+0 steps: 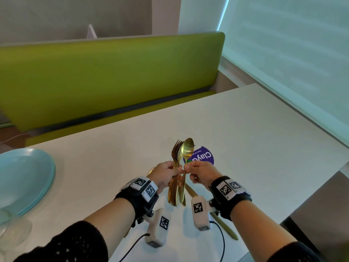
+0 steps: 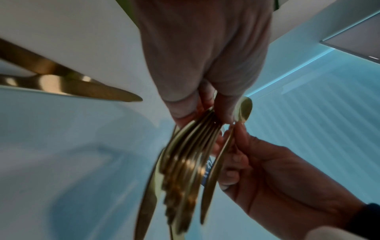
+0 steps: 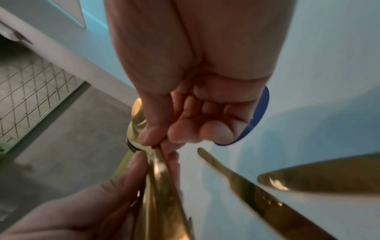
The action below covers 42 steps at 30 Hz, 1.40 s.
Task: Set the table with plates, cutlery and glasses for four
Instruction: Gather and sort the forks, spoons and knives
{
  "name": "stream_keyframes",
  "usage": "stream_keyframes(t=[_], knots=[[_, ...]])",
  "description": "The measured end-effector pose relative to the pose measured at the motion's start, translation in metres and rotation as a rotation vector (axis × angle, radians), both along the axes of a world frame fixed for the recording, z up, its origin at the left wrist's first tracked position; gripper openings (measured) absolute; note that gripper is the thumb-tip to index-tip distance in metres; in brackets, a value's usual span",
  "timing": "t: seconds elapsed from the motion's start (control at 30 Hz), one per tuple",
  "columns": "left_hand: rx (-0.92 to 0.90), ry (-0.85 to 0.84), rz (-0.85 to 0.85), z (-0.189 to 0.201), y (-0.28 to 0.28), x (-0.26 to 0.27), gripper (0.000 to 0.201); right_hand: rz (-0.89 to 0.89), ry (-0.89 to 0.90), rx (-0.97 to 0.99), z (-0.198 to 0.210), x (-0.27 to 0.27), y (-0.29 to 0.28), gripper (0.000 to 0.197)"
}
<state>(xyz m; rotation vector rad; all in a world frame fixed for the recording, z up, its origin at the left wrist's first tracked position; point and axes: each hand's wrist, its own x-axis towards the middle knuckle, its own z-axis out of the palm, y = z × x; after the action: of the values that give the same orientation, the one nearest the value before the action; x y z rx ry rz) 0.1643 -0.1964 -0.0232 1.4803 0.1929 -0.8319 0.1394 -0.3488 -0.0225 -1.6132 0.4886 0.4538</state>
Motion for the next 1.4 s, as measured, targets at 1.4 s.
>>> stream_keyframes(t=[1.4], knots=[[0.818,-0.35,-0.561,-0.024,0.375,-0.244,0.04,0.407,0.162,-0.689,0.025,-0.203,0.26,0.019]])
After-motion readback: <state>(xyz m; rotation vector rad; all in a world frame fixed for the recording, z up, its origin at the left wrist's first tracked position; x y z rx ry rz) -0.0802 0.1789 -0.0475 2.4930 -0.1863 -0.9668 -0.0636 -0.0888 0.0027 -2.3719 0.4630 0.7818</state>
